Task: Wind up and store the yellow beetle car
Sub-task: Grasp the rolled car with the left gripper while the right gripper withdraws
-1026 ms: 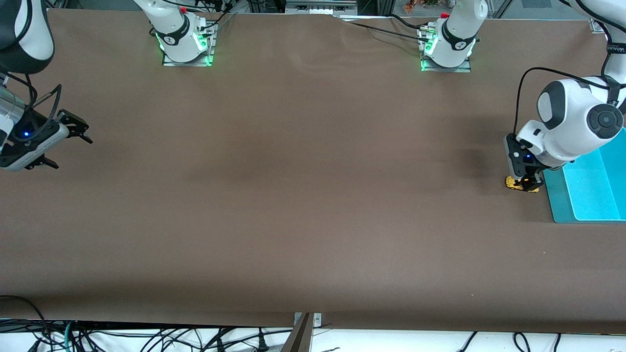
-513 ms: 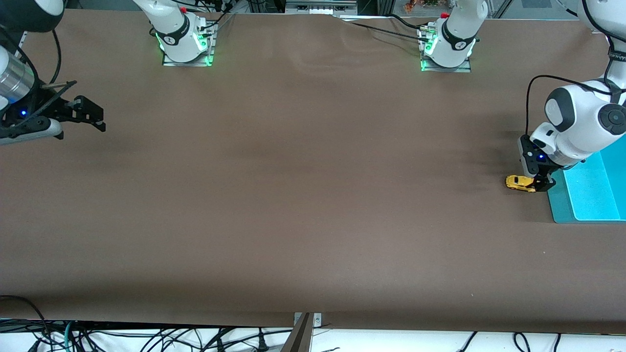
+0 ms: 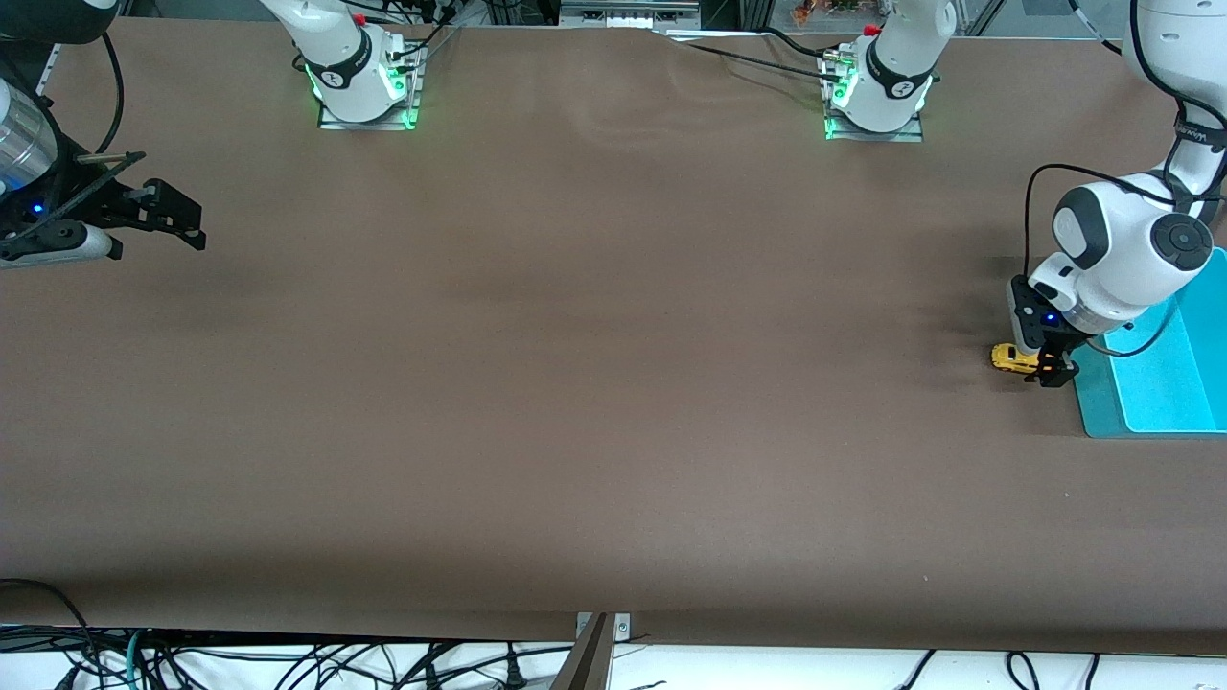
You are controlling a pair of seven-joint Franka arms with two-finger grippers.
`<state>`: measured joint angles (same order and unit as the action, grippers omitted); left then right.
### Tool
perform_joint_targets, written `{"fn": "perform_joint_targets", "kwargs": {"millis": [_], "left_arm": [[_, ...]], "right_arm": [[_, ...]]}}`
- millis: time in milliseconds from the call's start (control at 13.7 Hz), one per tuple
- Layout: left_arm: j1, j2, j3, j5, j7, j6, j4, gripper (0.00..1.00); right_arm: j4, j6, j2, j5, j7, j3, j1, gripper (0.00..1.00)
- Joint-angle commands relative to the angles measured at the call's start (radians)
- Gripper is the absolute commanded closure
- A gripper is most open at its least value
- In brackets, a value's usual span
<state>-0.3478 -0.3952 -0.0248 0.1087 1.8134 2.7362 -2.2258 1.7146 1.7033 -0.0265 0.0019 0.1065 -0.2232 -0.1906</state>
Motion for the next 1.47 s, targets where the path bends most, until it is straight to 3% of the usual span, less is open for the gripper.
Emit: {"fn": "perform_joint_targets", "kwargs": {"millis": [0,440,513,586,659,733,806,1099,1392], "left_arm": [[-0.042,-0.027,-0.007,0.019,0.023,0.028,0.006,0.0],[-0.06,-0.06,-0.007,0.02,0.029,0.075,0.0,0.02],[-0.059,-0.065,-0.007,0.02,0.055,0.077,0.003,0.18],[-0.059,-0.065,-0.007,0.017,0.07,0.077,0.005,0.52],[-0.059,-0.065,-0.007,0.017,0.073,0.077,0.006,0.65],[-0.054,-0.063,-0.007,0.019,0.082,0.076,0.008,0.87],[-0.053,-0.063,-0.007,0.019,0.086,0.076,0.009,0.96],[-0.049,-0.033,-0.012,0.014,0.084,0.042,0.011,1.0],[-0.053,0.054,-0.043,0.005,0.084,-0.18,0.064,1.0]], "right_arm": [[-0.024,-0.028,0.002,0.001,-0.019,0.011,0.011,0.0],[-0.073,-0.073,0.005,-0.052,-0.014,0.01,0.013,0.0],[-0.082,-0.074,0.007,-0.051,-0.014,0.011,0.011,0.0],[-0.092,-0.077,0.007,-0.053,-0.013,0.011,0.013,0.0],[-0.095,-0.086,0.007,-0.051,-0.013,0.01,0.011,0.0],[-0.101,-0.086,0.01,-0.053,-0.014,0.01,0.013,0.0],[-0.102,-0.085,0.016,-0.049,-0.013,0.01,0.011,0.0],[-0.102,-0.086,0.016,-0.042,-0.014,0.01,0.011,0.0],[-0.102,-0.088,0.017,-0.042,-0.014,0.011,0.01,0.0]]}}
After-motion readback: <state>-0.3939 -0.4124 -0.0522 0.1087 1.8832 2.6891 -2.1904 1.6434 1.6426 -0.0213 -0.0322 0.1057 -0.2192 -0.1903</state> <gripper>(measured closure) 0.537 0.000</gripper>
